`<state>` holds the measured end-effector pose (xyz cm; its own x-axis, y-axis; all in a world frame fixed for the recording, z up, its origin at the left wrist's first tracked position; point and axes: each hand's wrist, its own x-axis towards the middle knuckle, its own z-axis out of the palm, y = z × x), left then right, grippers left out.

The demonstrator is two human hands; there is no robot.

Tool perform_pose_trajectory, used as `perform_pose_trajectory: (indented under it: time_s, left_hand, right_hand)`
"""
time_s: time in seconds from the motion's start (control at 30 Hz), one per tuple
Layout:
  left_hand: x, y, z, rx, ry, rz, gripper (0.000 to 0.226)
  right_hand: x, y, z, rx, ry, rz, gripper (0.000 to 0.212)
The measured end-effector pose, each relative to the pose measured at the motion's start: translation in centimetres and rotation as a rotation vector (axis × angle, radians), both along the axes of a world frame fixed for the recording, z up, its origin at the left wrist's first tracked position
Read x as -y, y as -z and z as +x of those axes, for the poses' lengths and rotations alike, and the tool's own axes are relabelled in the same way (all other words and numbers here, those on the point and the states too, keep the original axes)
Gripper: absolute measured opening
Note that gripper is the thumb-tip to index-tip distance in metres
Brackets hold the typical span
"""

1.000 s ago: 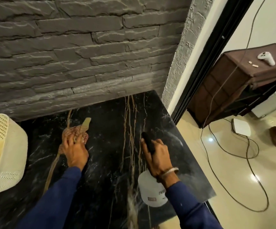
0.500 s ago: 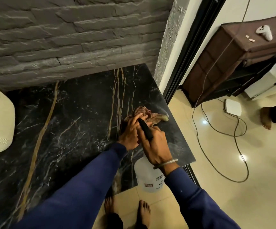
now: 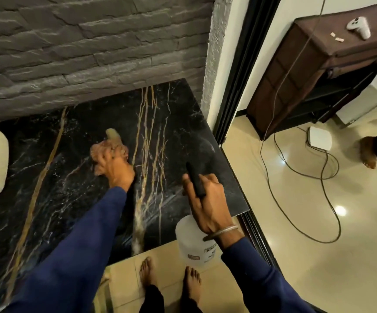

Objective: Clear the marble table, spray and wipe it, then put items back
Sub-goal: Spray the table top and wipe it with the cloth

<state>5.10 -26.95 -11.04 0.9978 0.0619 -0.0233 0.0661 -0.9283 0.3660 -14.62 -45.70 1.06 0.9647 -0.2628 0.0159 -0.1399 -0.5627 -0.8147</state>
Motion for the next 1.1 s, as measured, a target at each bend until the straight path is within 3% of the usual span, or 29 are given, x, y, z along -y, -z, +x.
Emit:
perform_pose_trajectory:
  time_s: [0.07, 0.17, 0.27, 0.4, 0.47, 0.53, 0.6, 0.7, 0.77, 0.87, 0.93, 1.0, 1.07, 1.1]
  left_hand:
    - [5.8, 0.7, -0.7, 0.015, 0.250, -0.035, 0.073]
    - [14.2, -1.2, -5.2, -0.031, 0.610, -0.173, 0.060]
    - [17.5, -4.8, -11.8, -0.289, 0.839, -0.218, 0.057]
    - [16.0, -2.3, -10.7, -0.090, 0.932, -0.140, 0.058]
    - [13.1, -0.6, -7.6, 0.016, 0.824, -0.052, 0.062]
    - [7.8, 0.7, -5.2, 0.052, 0.524, 0.063, 0.073]
    - [1.2, 0.5, -4.7, 0.075, 0.213, 0.052, 0.081]
    - [-4.7, -0.2, -5.7, 0.009, -0.139, 0.039, 0.080]
    - [-4.1, -0.4, -7.0, -0.038, -0.209, 0.049, 0.076]
    - [0.2, 0.2, -8.8, -0.003, 0.038, 0.047, 0.069]
    - [4.2, 1.3, -9.9, 0.020, 0.264, -0.054, 0.061]
    - [8.2, -0.5, -13.0, -0.035, 0.479, -0.126, 0.055]
    - [10.8, -3.5, -16.4, -0.206, 0.724, -0.062, 0.050]
    - [11.5, -4.8, -16.9, -0.189, 0.872, -0.031, 0.049]
  right_hand:
    - [1.2, 0.3, -0.5, -0.018, 0.043, -0.014, 0.054]
    - [3.3, 0.8, -1.2, -0.009, 0.125, -0.020, 0.058]
    - [5.2, 1.1, -2.0, 0.052, 0.175, 0.009, 0.051]
    - [5.3, 1.6, -2.9, 0.034, 0.119, -0.010, 0.050]
    - [4.4, 1.5, -3.1, -0.029, 0.103, -0.025, 0.057]
    - [3.1, 1.2, -3.2, -0.045, 0.092, 0.002, 0.057]
    - [1.2, 0.9, -3.5, -0.047, 0.029, 0.039, 0.052]
    - [-1.9, 0.6, -4.0, -0.085, -0.088, 0.066, 0.049]
    - [-3.5, 0.7, -4.0, -0.083, -0.132, 0.038, 0.054]
    - [-4.0, 0.9, -4.4, -0.088, -0.108, 0.037, 0.059]
    - [-3.5, 0.7, -5.1, -0.075, -0.065, 0.030, 0.057]
    - [-2.7, 0.4, -6.0, -0.068, -0.031, -0.030, 0.055]
    - [-1.3, 0.5, -6.8, -0.062, -0.012, -0.083, 0.055]
    - [-0.5, 0.7, -7.1, -0.071, -0.001, -0.108, 0.057]
